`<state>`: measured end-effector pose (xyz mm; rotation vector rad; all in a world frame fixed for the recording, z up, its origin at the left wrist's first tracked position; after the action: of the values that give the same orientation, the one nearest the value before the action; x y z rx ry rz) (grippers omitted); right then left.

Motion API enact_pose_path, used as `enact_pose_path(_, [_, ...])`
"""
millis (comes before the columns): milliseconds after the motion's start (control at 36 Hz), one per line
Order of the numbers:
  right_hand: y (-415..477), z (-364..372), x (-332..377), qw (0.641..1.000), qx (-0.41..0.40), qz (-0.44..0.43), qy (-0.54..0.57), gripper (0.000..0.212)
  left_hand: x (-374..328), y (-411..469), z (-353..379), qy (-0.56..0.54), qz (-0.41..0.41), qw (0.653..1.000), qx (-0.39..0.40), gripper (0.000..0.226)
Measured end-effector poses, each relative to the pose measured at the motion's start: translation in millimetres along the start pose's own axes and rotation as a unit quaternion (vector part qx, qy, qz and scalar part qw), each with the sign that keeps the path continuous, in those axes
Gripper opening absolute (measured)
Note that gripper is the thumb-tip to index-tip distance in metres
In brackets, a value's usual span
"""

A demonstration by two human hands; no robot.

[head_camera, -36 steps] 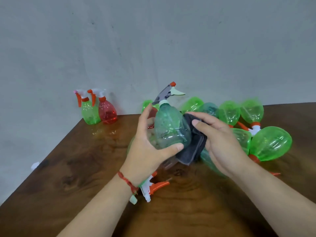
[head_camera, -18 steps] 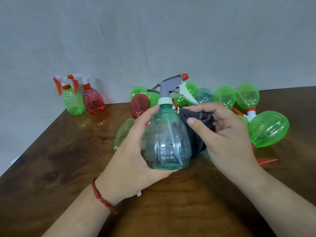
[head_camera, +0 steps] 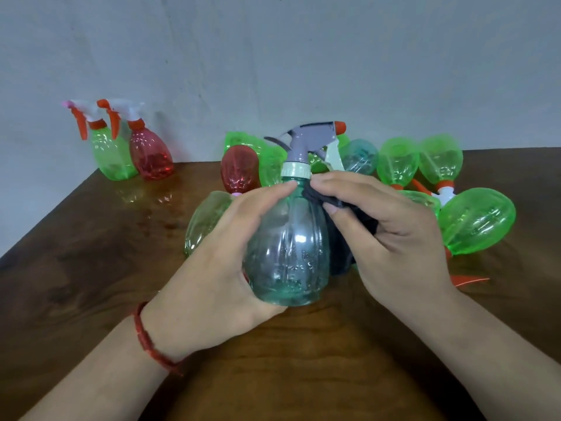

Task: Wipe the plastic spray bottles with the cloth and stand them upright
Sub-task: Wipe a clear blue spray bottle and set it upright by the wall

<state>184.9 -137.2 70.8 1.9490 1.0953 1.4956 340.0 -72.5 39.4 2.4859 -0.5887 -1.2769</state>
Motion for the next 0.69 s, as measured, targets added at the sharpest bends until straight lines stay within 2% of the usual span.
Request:
enact_pose_path(28, [-0.2,1.6,-4.5,1.000,0.007,0.006,0.006,0.030,-5.5,0.8,-3.3,0.017,0.016,0.998,-0.051,0.113])
enact_pose_path(56, [0.0,0.6,-5.1,1.000,0.002,0.003,0.007,0.030,-0.5,-5.6,0.3,0.036,0.030,0.998,-0.045,0.113])
enact_pose_path(278, [-8.8,11.8,-1.6,0.999,0.048,-0.022,-0.003,0.036,15.1,-2.1,-20.3,-0.004,-0.013,0.992,-0.122,0.115])
enact_pose_path(417, [-13.1,19.7,16.0,0.992,0.088,-0.077,-0.039,0.029,22.5,-3.5,-40.6,-0.004,-0.035,0.984,-0.172,0.115])
enact_pose_path(528, [-17.6,28.5,22.4,0.983,0.116,-0.124,-0.068,0.034,27.4,-4.5,-51.6,-0.052,-0.040,0.976,-0.208,0.115])
enact_pose_path(694, [-22.1,24.8,26.3,0.984,0.077,-0.140,-0.074,0.031,25.4,-4.6,-52.8,-0.048,-0.019,0.977,-0.206,0.114])
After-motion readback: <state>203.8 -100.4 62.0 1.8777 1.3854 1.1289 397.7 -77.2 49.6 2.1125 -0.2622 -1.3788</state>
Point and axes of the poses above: each hand's wrist, its own y-axis towards the middle knuckle, its own z-axis out of the palm, x = y × z, the point moved 9 cm from there along y, towards the middle knuckle, and after that the axes turned 3 degrees about z, right-handed, at the moved point
